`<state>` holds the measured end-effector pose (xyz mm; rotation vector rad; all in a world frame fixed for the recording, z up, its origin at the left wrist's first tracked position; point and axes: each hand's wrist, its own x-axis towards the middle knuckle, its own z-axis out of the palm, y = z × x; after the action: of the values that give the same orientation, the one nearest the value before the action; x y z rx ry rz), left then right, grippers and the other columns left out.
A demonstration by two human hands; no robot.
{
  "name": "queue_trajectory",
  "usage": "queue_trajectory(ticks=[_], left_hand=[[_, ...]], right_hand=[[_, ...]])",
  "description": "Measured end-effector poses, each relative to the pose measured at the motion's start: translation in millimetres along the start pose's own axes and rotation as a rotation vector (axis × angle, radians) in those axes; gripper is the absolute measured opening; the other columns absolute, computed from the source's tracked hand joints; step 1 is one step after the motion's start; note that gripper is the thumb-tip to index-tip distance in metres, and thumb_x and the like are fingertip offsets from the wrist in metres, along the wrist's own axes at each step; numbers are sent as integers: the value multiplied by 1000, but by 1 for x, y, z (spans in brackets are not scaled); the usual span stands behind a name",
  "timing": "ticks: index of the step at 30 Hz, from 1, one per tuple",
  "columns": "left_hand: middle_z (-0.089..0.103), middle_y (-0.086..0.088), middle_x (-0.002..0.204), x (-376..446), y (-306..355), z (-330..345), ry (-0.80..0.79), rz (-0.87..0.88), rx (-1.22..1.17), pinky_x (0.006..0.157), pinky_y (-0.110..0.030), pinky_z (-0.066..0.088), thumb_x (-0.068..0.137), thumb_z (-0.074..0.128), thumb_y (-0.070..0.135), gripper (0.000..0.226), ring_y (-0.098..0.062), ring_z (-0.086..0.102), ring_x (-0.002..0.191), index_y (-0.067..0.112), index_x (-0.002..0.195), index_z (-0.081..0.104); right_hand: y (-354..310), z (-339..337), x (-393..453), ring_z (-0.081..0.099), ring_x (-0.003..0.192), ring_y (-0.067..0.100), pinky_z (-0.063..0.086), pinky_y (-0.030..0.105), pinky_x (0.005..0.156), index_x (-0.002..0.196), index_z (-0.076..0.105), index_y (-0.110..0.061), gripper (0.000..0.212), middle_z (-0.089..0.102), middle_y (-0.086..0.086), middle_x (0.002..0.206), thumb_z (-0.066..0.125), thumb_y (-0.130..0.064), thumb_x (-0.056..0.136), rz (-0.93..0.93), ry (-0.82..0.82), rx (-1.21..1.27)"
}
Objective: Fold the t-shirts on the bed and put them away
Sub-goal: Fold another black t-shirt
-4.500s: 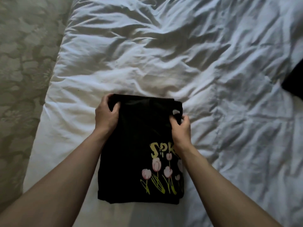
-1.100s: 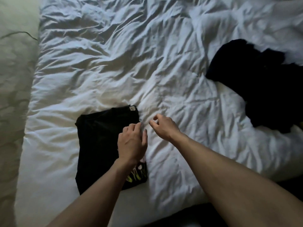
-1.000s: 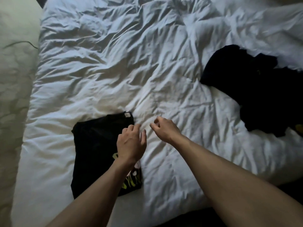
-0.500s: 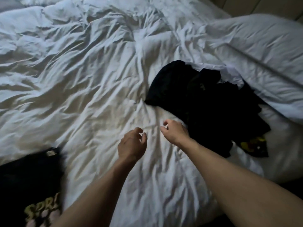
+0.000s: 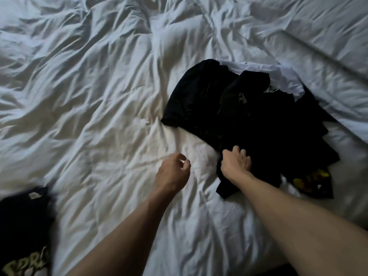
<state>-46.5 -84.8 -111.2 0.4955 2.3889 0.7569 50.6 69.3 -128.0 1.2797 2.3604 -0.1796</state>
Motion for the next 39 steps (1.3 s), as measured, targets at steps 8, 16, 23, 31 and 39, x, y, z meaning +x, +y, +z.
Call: queue_trajectory(ticks=[8, 16, 23, 31, 39], left_hand=[[73, -6, 100, -2, 22, 6, -96, -71, -263, 80, -33, 50, 93, 52, 40, 35, -24, 67, 97, 14, 107, 71], [75, -11, 98, 5, 25, -16, -410, -209, -680, 89, -35, 55, 87, 71, 39, 33, -22, 71, 95, 10, 103, 74], [60, -14, 71, -4, 14, -8, -396, -192, -249, 66, -33, 43, 95, 45, 8, 27, -24, 56, 73, 4, 75, 63], [49, -3, 57, 4, -20, -19, -316, -150, 219, 55, -28, 34, 88, 46, 12, 32, -25, 51, 64, 11, 56, 46], [70, -8, 105, -14, -50, -14, -444, -57, 521, 73, -30, 46, 95, 46, 27, 22, -26, 65, 96, 19, 98, 67]], right_hand=[[-25, -37, -50, 63, 83, 41, 35, 34, 64, 89, 39, -15, 14, 65, 21, 86, 45, -23, 98, -278, 50, 738], [-51, -28, -101, 63, 104, 35, 45, 31, 78, 119, 61, -15, 31, 68, 17, 110, 56, -27, 91, -560, -285, 648], [-40, -38, -86, 68, 65, 15, 55, 30, 71, 78, 75, -9, 23, 68, 2, 59, 55, -19, 83, -528, -620, 694], [-26, -19, -44, 61, 78, 21, 49, 30, 70, 86, 65, -13, 13, 64, 7, 86, 59, -24, 89, -162, -112, 898], [-5, 3, -35, 41, 122, 31, 36, 43, 100, 117, 56, -21, 26, 42, 8, 133, 55, -34, 95, -238, -111, 121]])
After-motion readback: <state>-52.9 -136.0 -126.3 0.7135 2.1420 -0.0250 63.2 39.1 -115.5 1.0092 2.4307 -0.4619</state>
